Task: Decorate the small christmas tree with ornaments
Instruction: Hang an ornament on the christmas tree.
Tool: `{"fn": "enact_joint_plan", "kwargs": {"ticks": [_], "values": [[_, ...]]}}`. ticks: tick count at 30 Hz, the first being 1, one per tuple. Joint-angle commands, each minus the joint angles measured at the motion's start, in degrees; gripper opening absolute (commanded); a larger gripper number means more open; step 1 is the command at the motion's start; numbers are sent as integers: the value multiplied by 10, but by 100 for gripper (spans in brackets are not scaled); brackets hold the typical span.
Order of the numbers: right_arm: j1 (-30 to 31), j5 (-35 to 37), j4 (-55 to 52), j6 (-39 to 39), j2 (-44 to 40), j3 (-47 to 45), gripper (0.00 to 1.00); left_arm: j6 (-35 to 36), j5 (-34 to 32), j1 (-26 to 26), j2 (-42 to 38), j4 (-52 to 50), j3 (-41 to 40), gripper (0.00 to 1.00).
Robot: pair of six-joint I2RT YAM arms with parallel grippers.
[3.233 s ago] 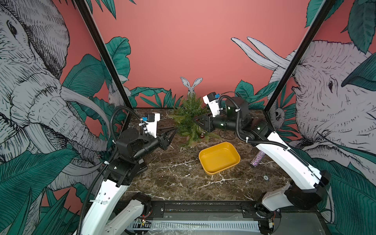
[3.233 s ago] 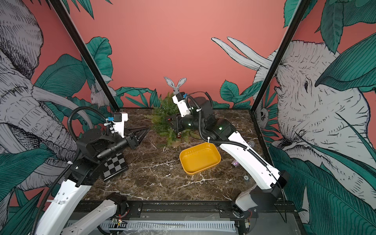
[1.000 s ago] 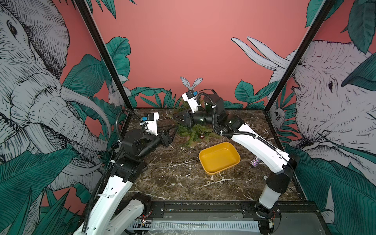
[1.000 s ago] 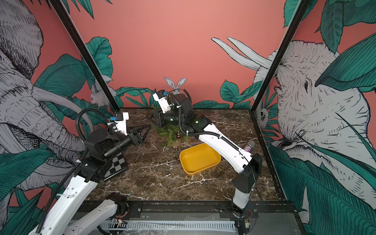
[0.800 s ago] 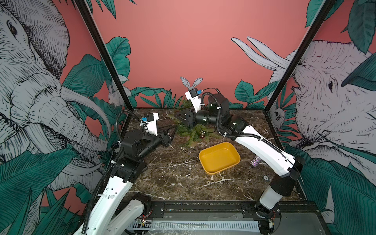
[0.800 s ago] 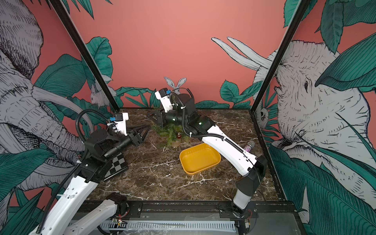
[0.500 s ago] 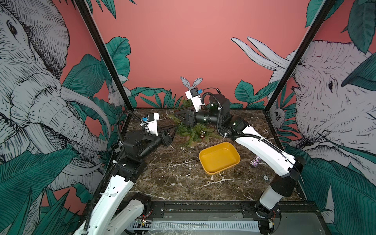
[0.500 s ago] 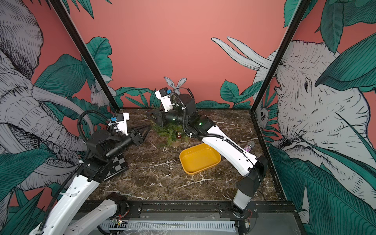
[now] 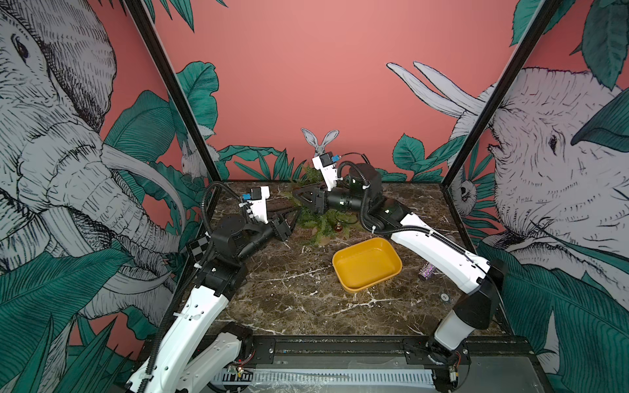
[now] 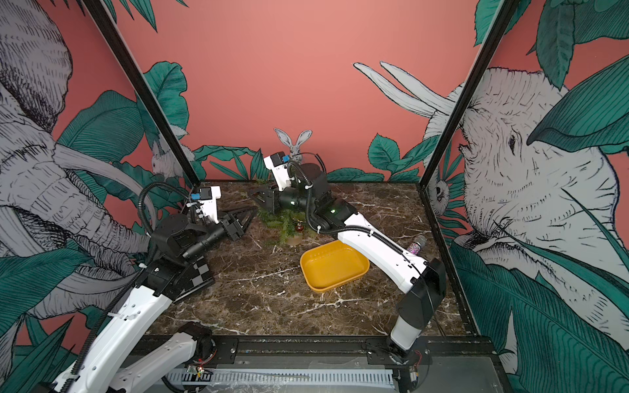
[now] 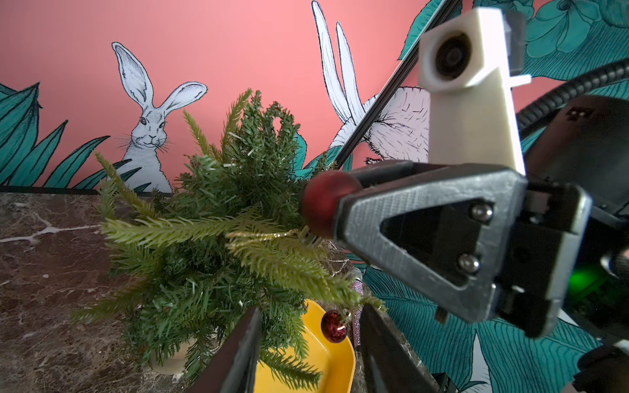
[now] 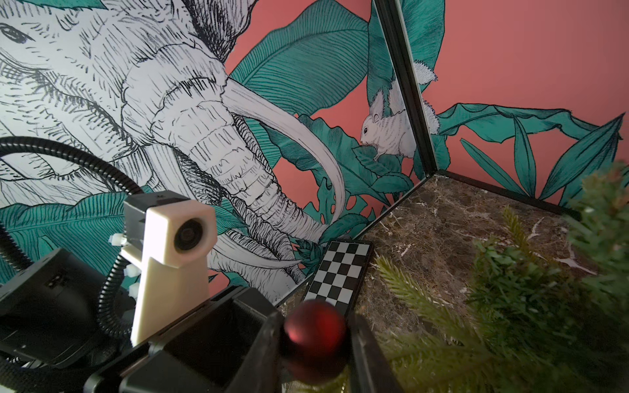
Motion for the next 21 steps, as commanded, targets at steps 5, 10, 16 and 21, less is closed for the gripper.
{"fn": "enact_joint_plan", "kwargs": {"ticks": [5,10,16,21], "values": [[-6,-2,66,14,-32,-11,28,18,-24,4,10,-1,2,41],[-7,1,74,16,-33,-22,29,24,-36,3,12,3,2,42],[-8,3,79,19,-60,-40,29,33,-43,4,14,-1,9,41],[-8,7,94,26,-72,-64,29,34,-43,4,16,0,11,38]]}}
